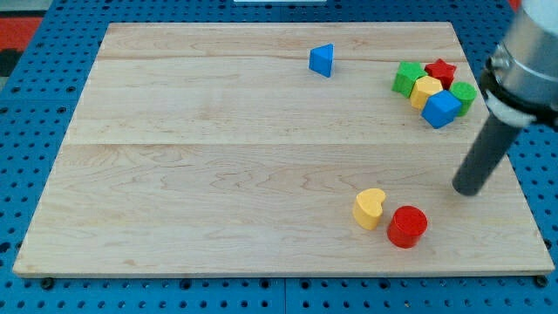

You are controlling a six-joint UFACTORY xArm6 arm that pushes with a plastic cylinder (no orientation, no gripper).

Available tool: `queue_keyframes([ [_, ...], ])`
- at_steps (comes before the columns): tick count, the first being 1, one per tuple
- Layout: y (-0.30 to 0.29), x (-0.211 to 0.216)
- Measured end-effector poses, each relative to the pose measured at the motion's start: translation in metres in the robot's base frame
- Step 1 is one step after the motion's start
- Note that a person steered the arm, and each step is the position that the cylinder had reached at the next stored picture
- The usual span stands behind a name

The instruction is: Push the red circle parallel to the left of the blue cube

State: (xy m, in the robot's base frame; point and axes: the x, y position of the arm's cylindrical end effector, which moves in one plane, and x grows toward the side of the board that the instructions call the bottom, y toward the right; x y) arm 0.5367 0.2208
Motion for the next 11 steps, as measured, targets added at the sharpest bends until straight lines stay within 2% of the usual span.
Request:
queue_keyframes([
  [1,-0.005,0.041],
  [2,-0.059,0.061],
  [3,-0.101,0.054],
  [5,-0.120,-0.018],
  [8,-0.184,-0.097],
  [10,-0.180,-0.154],
  [11,-0.182,-0.157],
])
